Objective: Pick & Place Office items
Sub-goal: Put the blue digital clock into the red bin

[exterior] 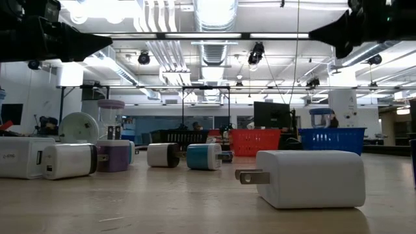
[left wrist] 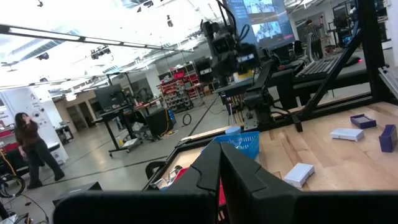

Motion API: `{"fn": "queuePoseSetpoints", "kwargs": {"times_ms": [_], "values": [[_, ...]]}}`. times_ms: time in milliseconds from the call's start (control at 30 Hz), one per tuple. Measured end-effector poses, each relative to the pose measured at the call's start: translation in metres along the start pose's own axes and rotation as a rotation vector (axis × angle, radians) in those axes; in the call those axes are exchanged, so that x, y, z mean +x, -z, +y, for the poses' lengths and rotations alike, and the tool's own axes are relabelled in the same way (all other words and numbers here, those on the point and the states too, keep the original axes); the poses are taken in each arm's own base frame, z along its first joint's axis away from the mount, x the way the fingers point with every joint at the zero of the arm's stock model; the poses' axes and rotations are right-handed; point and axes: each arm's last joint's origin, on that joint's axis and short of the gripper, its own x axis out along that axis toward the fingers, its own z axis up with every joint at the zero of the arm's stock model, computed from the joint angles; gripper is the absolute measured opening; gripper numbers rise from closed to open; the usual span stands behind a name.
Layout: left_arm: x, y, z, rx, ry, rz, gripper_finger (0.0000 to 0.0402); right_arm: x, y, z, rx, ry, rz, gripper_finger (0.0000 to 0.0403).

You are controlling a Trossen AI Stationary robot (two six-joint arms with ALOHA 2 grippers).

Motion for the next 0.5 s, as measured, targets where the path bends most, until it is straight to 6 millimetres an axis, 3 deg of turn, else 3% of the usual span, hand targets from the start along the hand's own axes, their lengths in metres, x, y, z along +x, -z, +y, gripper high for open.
{"fn": "queuePoseSetpoints", "kwargs": {"times_ms": [200, 500], "values": [[0.000, 0.000, 0.000, 0.000, 0.000, 0.000, 0.0014, 0.004, 0.018, 0.000, 0.023, -0.013, -0.005, 0.0008], [0.000, 0.000, 0.000, 0.000, 0.000, 0.001, 0.0014, 0.004, 0.025, 0.007, 0.113, -0.244, -0.029, 0.0008]]}}
